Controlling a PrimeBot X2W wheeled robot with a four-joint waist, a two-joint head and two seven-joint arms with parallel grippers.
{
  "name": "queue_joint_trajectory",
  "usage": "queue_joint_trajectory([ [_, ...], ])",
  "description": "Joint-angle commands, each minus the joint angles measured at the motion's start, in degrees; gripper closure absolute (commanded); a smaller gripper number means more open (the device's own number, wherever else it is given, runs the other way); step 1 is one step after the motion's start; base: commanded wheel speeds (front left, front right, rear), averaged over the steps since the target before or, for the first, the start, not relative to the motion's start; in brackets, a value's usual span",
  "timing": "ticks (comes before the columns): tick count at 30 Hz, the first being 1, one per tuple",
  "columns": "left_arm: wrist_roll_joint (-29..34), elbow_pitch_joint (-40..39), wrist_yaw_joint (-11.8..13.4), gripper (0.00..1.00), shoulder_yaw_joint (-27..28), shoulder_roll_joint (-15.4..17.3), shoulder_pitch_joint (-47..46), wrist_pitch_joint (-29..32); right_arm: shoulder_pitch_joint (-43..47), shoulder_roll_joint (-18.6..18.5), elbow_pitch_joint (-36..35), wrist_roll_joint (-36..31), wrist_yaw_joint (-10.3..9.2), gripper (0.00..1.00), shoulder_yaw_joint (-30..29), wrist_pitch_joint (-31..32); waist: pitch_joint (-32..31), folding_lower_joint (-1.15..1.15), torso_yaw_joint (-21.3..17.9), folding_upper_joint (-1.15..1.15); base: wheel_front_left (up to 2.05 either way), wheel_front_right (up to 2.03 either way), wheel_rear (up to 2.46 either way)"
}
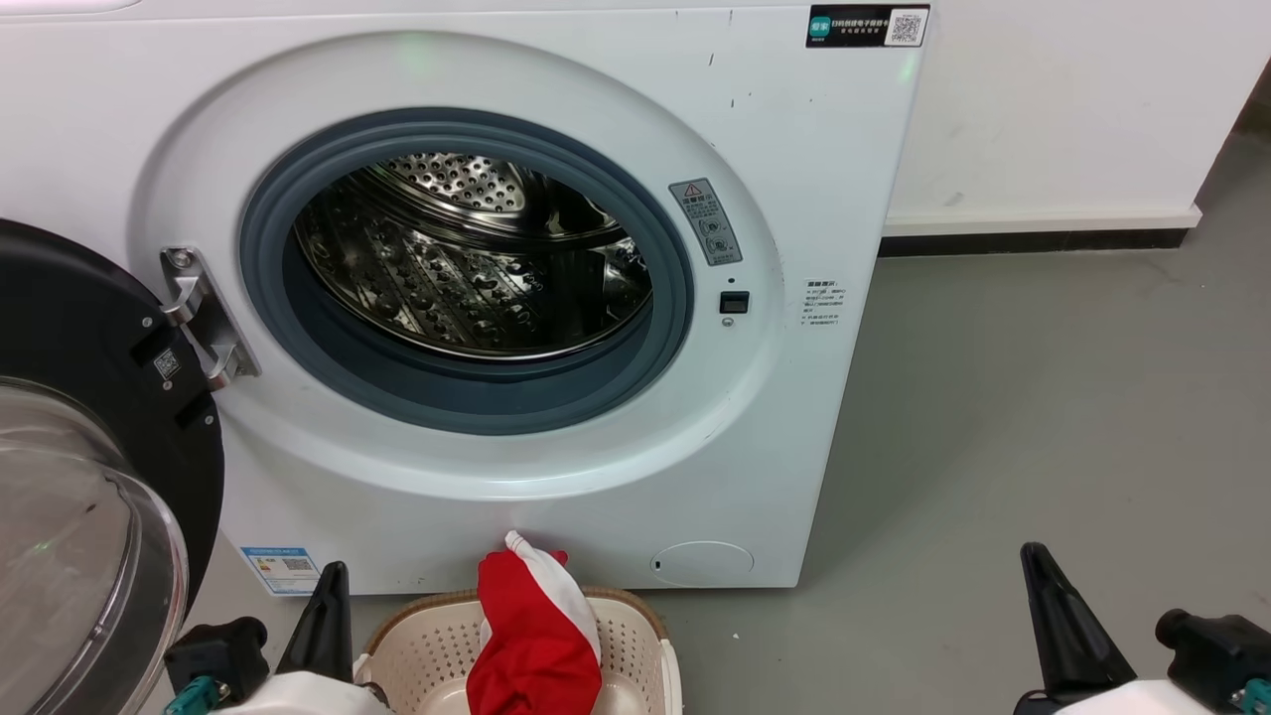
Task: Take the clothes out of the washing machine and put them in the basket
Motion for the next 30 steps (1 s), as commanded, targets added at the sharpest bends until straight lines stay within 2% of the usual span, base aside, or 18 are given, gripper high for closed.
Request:
queue_joint_trajectory([
  [1,-2.7,-0.61,-0.3,1.0,0.62,0.1,-1.81,0.3,-2.05,-0.56,-0.09,3.15,0.0,1.0,0.08,0.17,0.05,0.0,0.01,0.0,0.0,0.0,0.0],
  [30,-28.62,1.85,-3.01,1.0,2.99,-2.02,-5.09,4.5,-7.74,-1.72,6.87,32.06,-0.01,1.0,-0.18,1.62,0.9,0.0,0.18,0.0,0.0,0.0,0.0],
])
